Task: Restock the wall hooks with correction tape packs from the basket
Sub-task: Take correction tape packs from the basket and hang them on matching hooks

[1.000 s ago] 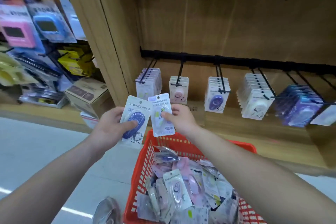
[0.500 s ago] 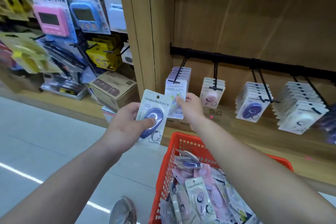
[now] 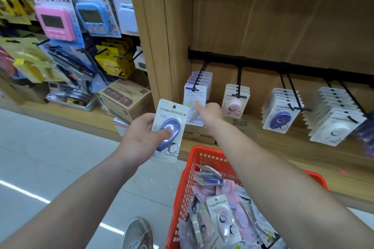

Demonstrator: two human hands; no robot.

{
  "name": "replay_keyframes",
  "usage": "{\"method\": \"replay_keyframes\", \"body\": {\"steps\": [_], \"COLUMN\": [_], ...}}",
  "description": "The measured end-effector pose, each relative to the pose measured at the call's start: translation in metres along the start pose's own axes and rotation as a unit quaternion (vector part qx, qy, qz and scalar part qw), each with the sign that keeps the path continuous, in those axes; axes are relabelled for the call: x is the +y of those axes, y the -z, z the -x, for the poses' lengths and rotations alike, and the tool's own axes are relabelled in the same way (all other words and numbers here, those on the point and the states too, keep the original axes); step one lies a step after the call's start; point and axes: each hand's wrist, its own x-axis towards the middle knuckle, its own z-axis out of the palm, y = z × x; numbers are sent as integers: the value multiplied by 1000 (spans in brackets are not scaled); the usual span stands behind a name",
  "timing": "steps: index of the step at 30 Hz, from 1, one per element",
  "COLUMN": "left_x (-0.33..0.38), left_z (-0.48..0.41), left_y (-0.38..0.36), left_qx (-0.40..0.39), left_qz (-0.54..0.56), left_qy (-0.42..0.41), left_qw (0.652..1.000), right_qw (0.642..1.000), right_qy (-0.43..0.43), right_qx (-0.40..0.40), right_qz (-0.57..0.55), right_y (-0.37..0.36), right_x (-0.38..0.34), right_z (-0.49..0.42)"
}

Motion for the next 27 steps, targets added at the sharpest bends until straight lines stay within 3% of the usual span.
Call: {"method": "replay_keyframes", "body": {"steps": [4,8,16,27], "left_x": [10,21,37,37], "left_z": [-12,-18,-26,-42], "left_y": [-28,-80,-203,-274], "left_qx": [-19,-80,-164,-128], "left_qz": [-22,-42,-77,-55], "left_qy": [-7,-24,-78,-117], "left_qw": [1000,996,980,983], "right_qw": [985,959,908,873], "right_qy": [67,116,69,13], "right_qx": [-47,-89,-167,-202], "right_qz": [151,243,377,443], "right_y": [41,128,265,304], "right_x": [10,40,90,130], "right_z": [27,72,114,84]}}
